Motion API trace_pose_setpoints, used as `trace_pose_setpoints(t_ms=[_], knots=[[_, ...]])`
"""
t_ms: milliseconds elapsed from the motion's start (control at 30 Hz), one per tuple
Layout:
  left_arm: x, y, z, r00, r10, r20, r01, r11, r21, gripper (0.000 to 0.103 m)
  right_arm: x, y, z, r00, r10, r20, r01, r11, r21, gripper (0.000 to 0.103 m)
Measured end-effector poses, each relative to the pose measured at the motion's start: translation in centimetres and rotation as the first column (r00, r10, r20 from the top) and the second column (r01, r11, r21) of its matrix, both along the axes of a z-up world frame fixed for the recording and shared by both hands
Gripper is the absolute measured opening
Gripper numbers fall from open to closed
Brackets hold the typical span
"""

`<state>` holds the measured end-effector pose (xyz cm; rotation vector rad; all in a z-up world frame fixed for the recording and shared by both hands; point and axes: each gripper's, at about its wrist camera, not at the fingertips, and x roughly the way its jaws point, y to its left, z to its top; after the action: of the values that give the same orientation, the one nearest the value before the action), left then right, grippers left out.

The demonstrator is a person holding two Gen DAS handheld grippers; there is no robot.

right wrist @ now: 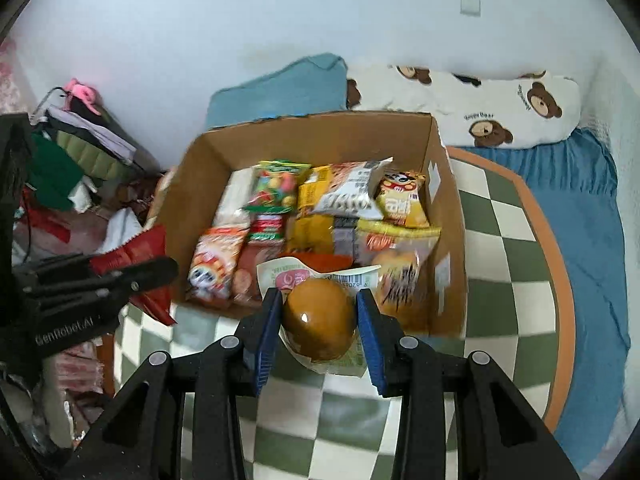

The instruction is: Organize snacks

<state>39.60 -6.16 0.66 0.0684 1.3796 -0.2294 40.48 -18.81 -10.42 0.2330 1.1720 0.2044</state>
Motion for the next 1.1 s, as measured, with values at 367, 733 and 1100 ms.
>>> trace_pose_setpoints(t_ms=[367, 733, 1100], knots=[[4.4, -0.1, -6.9, 0.976, 0.030, -0.214, -0.019, 0.999, 0.050, 0.057, 4.4, 0.3, -7.2, 0.966, 0.007, -0.257, -0.004, 1.000, 0.013, 0.068], [3.1, 0.8, -6.1, 0.988, 0.071, -0.135, -0.053, 0.990, 0.132, 0.099, 4.7, 0.6, -6.6, 0.963, -0.007, -0.269, -0.038, 0.986, -0.165, 0.094], [0.8, 1.6, -4.9, 0.990, 0.092, -0.103, -0.080, 0.991, 0.109, 0.099, 3.0, 0.0, -5.9, 0.966, -0.033, -0.257, -0.011, 0.986, -0.169, 0.094]])
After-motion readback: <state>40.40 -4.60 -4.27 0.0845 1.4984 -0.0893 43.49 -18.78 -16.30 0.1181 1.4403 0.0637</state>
